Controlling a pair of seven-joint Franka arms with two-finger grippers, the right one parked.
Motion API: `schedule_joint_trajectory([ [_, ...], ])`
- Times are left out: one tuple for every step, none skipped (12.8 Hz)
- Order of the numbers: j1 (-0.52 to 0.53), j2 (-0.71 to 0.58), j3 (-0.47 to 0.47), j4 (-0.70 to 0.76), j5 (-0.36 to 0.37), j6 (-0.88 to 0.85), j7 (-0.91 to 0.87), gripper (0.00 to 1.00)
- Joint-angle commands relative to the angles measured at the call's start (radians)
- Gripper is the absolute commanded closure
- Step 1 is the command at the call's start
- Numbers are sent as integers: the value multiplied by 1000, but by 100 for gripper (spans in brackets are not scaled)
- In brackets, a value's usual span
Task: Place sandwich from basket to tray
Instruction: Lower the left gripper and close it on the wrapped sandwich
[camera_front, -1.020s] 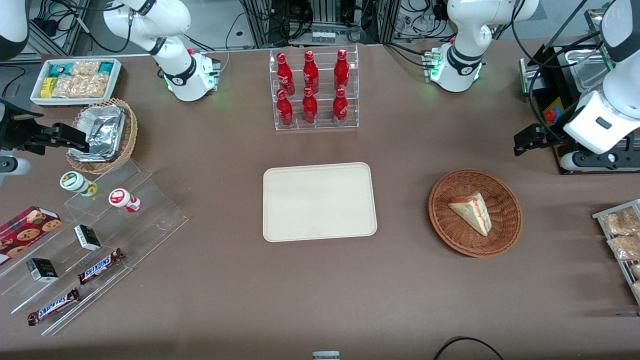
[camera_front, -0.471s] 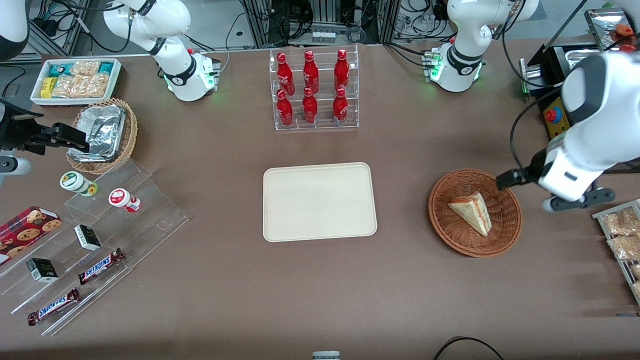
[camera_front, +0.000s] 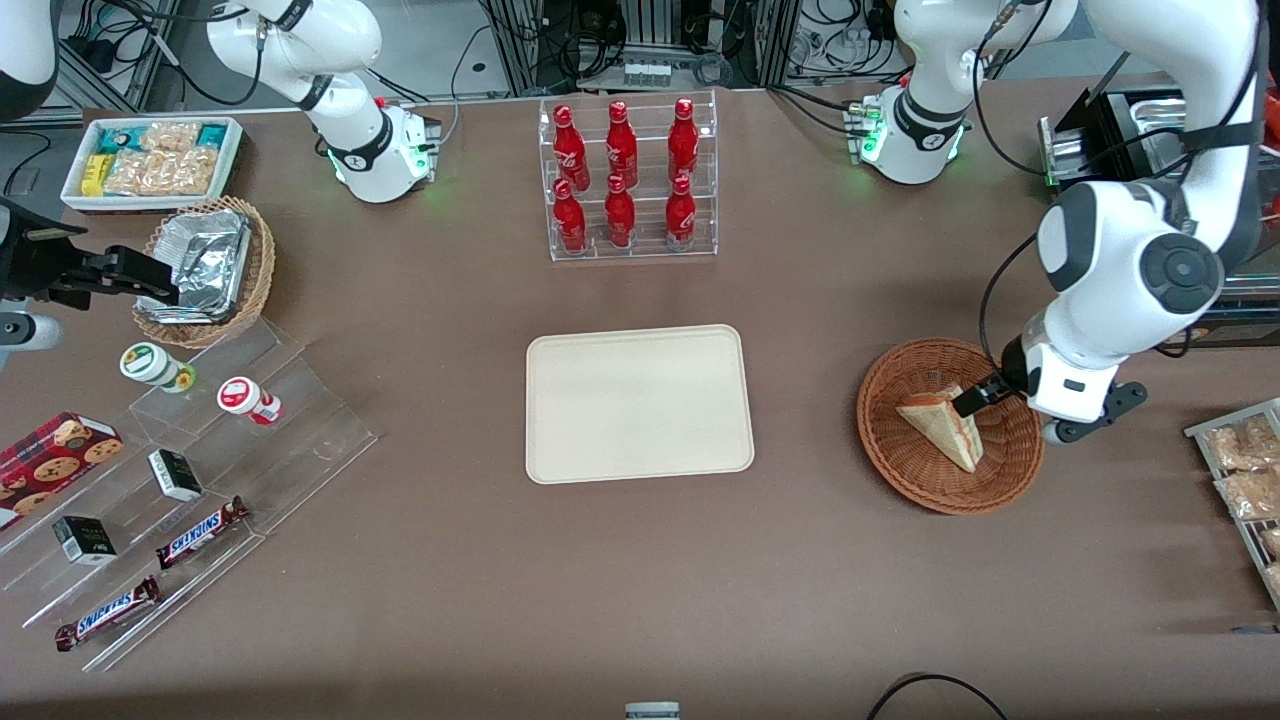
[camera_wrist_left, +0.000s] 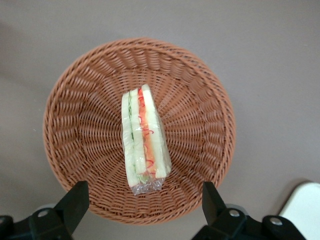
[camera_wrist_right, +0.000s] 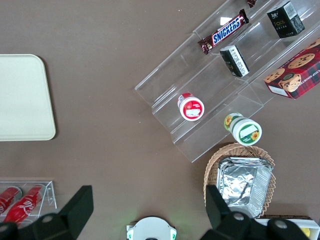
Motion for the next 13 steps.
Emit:
schedule_joint_trajectory([
  [-6, -45, -2, -118, 11, 106, -61, 0],
  [-6, -31, -2, -123, 11, 120, -93, 0],
  [-15, -14, -2, -123, 13, 138, -105, 0],
  [-19, -10, -2, -129, 13, 144, -109, 0],
  [-20, 1, -2, -136, 13, 146, -118, 0],
  [-20, 22, -2, -135, 11, 150, -119, 0],
  [-20, 36, -2, -138, 11, 170, -119, 0],
  [-21, 50, -2, -141, 13, 181, -119, 0],
  [-21, 64, -2, -141, 13, 193, -119, 0],
  [-21, 76, -2, -139, 13, 215, -119, 0],
  [-21, 93, -2, -139, 13, 239, -119, 0],
  [-21, 110, 0, -138, 11, 261, -119, 2],
  [-20, 124, 0, -136, 13, 279, -119, 22],
])
